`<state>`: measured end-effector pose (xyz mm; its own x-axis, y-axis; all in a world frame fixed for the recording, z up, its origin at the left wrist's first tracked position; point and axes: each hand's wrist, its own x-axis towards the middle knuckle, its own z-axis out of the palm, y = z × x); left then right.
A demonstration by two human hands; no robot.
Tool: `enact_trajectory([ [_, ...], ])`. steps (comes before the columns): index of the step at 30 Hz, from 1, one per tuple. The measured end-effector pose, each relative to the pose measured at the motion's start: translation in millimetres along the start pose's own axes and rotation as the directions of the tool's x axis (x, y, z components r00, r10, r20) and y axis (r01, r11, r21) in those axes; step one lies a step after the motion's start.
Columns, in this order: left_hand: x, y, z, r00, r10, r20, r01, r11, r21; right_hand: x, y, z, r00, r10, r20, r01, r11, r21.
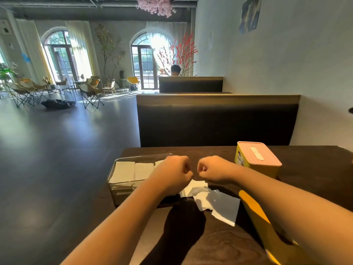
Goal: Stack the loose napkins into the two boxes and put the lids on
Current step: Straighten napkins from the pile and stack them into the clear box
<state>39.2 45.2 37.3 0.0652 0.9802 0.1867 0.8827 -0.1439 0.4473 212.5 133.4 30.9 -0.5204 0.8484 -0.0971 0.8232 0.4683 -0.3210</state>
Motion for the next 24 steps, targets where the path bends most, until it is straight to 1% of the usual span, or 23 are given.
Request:
enact_trajectory([
  [2, -7.2, 17.1, 19.4, 0.999, 0.049, 0.003, -0.049, 0.999, -0.014, -16.8, 22.3, 6.3, 0.983, 0.115, 0.144, -0.106, 0.992, -0.066],
  [3, -8.6, 22.3, 28.7, 0.998, 0.060, 0.007, -0.060, 0.998, -0.021, -21.9, 30.0, 9.7, 0.970, 0.146, 0.194, -0.127, 0.986, -0.109],
  [5, -10.3, 35.2, 52.2, 0.998, 0.051, 0.034, -0.051, 0.998, -0.023, -35.3, 47.0, 16.5, 0.956, 0.172, 0.236, -0.133, 0.976, -0.172],
  [6, -8.9, 34.3, 57.9, 0.999, 0.032, 0.040, -0.031, 0.999, -0.024, -36.5, 47.8, 17.5, 0.959, 0.175, 0.222, -0.137, 0.974, -0.179],
  [10, -5.8, 30.5, 88.6, 0.996, -0.043, 0.084, 0.041, 0.999, 0.032, -44.2, 58.5, 28.5, 0.964, 0.203, 0.171, -0.186, 0.976, -0.110],
  [13, -6.6, 22.1, 103.4, 0.991, -0.086, 0.105, 0.077, 0.994, 0.079, -43.5, 66.5, 32.5, 0.957, 0.223, 0.186, -0.226, 0.974, -0.005],
  [15, -6.3, 18.2, 109.5, 0.989, -0.106, 0.105, 0.095, 0.990, 0.108, -42.2, 71.3, 30.4, 0.948, 0.238, 0.211, -0.249, 0.968, 0.026],
  [17, -6.0, 14.4, 112.4, 0.988, -0.123, 0.091, 0.114, 0.988, 0.101, -39.4, 72.7, 28.8, 0.941, 0.247, 0.230, -0.263, 0.964, 0.039],
  [21, -5.6, 11.4, 115.8, 0.985, -0.127, 0.113, 0.112, 0.986, 0.126, -39.5, 70.0, 23.8, 0.947, 0.240, 0.214, -0.245, 0.970, -0.003],
  [24, -6.4, 15.2, 117.1, 0.981, -0.126, 0.146, 0.098, 0.978, 0.183, -44.7, 67.2, 20.9, 0.950, 0.240, 0.200, -0.220, 0.968, -0.118],
])
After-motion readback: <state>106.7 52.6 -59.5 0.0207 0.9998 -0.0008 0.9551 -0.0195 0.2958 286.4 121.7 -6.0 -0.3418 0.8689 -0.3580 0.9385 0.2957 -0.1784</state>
